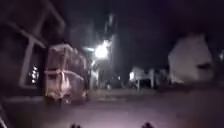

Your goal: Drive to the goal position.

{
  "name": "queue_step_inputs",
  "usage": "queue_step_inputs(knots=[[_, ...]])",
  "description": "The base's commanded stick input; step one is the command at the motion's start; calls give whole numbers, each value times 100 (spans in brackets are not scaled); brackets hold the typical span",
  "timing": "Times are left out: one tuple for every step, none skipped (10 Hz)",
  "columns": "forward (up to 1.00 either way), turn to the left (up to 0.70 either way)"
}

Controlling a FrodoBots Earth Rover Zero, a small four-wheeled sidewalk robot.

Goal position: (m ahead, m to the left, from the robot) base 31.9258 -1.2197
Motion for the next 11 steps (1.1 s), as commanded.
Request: queue_step_inputs(knots=[[100, 0], [100, 0], [100, 0], [100, 0], [100, 0], [100, 0], [100, 0], [100, 0], [100, 0], [100, -16], [100, -39]])
